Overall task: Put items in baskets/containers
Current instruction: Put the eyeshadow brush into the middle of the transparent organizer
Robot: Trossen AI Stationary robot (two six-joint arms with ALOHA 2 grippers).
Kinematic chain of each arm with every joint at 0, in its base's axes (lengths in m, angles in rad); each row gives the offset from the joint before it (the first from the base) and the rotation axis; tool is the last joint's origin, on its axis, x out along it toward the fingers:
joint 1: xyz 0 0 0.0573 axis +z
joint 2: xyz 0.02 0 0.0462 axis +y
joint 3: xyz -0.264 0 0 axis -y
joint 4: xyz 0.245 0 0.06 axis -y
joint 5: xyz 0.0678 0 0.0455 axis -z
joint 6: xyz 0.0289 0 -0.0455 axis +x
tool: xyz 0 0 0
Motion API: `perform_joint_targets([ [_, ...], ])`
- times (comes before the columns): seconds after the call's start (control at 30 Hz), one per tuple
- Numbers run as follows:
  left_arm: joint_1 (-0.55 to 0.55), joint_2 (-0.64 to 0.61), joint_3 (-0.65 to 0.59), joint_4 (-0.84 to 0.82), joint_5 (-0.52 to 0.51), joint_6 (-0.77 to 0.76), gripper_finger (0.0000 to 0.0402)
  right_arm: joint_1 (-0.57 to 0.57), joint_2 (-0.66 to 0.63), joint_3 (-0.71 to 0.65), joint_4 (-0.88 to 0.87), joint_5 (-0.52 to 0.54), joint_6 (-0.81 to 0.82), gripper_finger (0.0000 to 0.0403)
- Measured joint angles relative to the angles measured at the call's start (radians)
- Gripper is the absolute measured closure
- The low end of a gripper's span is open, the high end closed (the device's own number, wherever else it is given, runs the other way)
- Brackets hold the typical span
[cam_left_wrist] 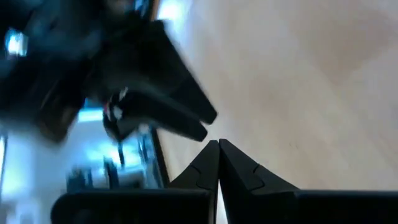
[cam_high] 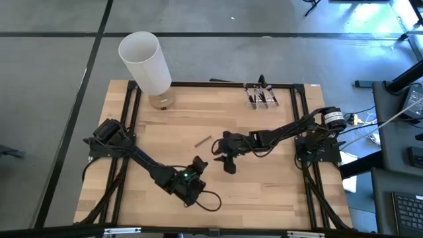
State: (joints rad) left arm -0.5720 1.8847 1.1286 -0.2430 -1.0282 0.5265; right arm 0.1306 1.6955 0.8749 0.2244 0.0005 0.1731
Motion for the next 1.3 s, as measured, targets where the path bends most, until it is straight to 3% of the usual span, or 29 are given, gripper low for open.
perform_joint_targets([
  [0.1,-0.005,-0.005,0.000,-0.073,-0.141,-0.250,0.0398,-0.019,0.000,0.020,-0.006,0.123,-0.181,0.0256],
  [0.17,-0.008,-0.035,0.000,-0.211,-0.192,-0.464,0.0398,-0.052,0.001,0.053,-0.021,0.167,-0.212,0.0256],
  [0.23,-0.001,-0.089,0.000,-0.417,-0.134,-0.754,0.0398,-0.089,0.001,0.085,-0.043,0.156,-0.180,0.0256],
  [0.33,0.048,-0.188,-0.025,-0.723,0.056,-1.205,0.0398,-0.129,0.001,0.118,-0.086,0.105,-0.104,0.0256],
  [0.43,0.123,-0.298,-0.129,-0.846,0.116,-1.428,0.0397,-0.142,0.001,0.126,-0.087,0.066,-0.041,0.0256],
  [0.53,0.233,-0.417,-0.243,-0.796,0.207,-1.429,0.0388,-0.137,0.001,0.126,-0.093,0.036,0.032,0.0256],
  [0.7,0.382,-0.558,-0.404,-0.584,0.332,-1.298,0.0349,-0.086,0.001,0.126,-0.096,0.014,0.075,0.0256],
  [0.87,0.472,-0.631,-0.470,-0.468,0.348,-1.223,0.0317,-0.064,0.001,0.126,-0.088,0.012,0.058,0.0256],
  [1.0,0.560,-0.647,-0.461,-0.394,0.361,-1.160,0.0302,-0.067,0.001,0.126,-0.088,0.014,0.057,0.0256],
  [1.2,0.751,-0.590,-0.458,-0.051,0.591,-0.906,0.0279,-0.065,0.001,0.126,-0.088,0.001,0.051,0.0256],
  [1.3,0.850,-0.537,-0.458,0.042,0.626,-0.859,0.0269,-0.057,0.001,0.126,-0.098,-0.025,0.053,0.0256],
])
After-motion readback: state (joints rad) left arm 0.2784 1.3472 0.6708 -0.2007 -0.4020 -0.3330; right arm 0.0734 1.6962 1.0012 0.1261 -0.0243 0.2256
